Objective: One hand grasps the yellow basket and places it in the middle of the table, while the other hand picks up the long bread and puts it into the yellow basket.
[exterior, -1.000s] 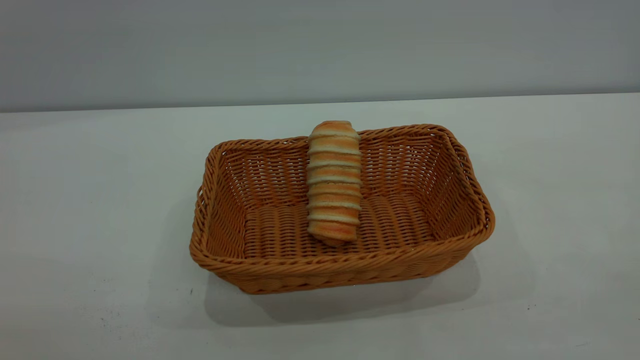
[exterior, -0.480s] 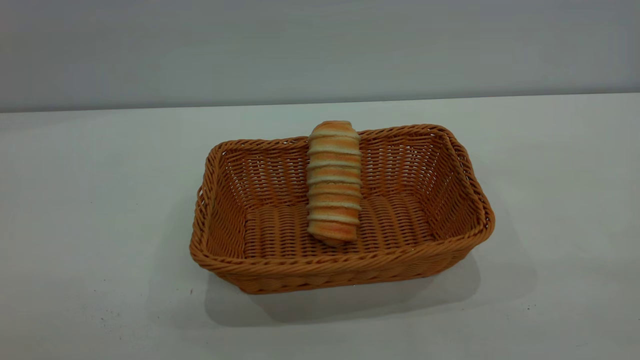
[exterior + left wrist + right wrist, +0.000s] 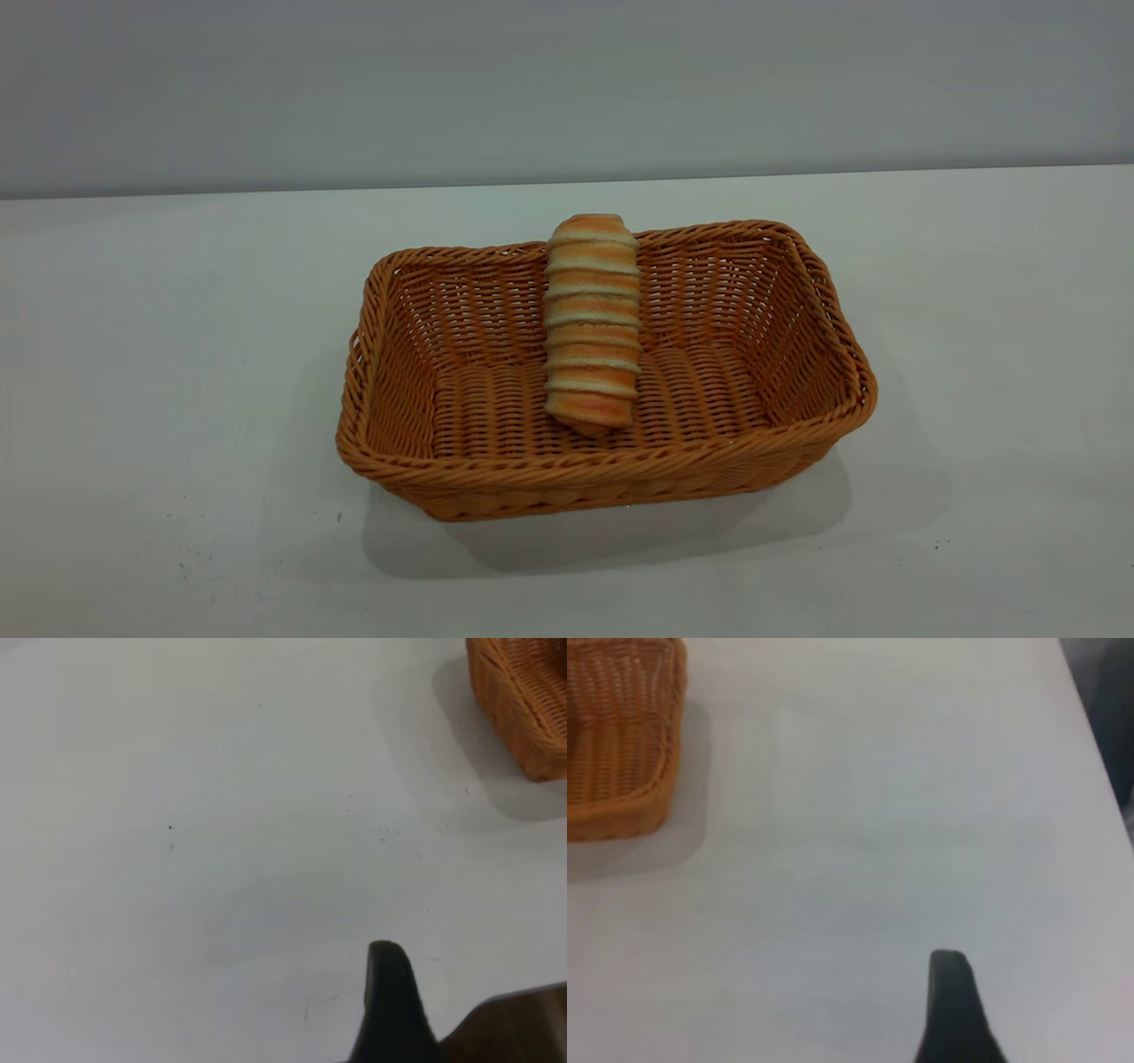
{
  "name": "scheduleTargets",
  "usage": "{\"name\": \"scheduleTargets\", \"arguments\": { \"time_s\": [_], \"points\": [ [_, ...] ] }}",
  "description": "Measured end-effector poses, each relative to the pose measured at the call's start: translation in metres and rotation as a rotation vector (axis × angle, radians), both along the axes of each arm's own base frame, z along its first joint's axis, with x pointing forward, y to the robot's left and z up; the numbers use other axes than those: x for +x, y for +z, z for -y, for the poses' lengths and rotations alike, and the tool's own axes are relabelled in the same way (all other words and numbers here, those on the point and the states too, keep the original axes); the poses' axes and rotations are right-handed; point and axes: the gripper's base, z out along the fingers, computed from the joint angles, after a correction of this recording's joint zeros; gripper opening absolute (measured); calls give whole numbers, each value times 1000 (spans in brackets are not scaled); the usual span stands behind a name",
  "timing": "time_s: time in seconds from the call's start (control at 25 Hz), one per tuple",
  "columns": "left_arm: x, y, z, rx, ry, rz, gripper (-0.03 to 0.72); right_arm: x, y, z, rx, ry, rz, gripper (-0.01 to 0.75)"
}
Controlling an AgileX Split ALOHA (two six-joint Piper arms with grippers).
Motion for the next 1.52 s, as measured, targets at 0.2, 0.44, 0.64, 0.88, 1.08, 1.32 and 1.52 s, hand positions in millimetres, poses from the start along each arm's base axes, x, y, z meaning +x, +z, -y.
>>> {"name": "scheduleTargets", "arguments": {
  "time_s": [0.2, 0.44, 0.64, 0.88, 1.08, 1.32, 1.52],
  "points": [
    [0, 0, 0, 0, 0, 0, 544, 0, 0, 0, 1, 31, 0, 536],
    [0, 0, 0, 0, 0, 0, 544, 0, 0, 0, 1, 31, 0, 536],
    [0, 0, 0, 0, 0, 0, 544, 0, 0, 0, 2, 31, 0, 536],
    [0, 0, 0, 0, 0, 0, 544, 0, 0, 0, 2, 31, 0, 536],
    [0, 0, 0, 0, 0, 0, 544, 0, 0, 0, 3, 31, 1, 536],
    [0, 0, 0, 0, 0, 0, 543, 0, 0, 0, 2, 31, 1, 536],
    [0, 0, 0, 0, 0, 0, 543, 0, 0, 0, 2, 31, 1, 536]
  ]
}}
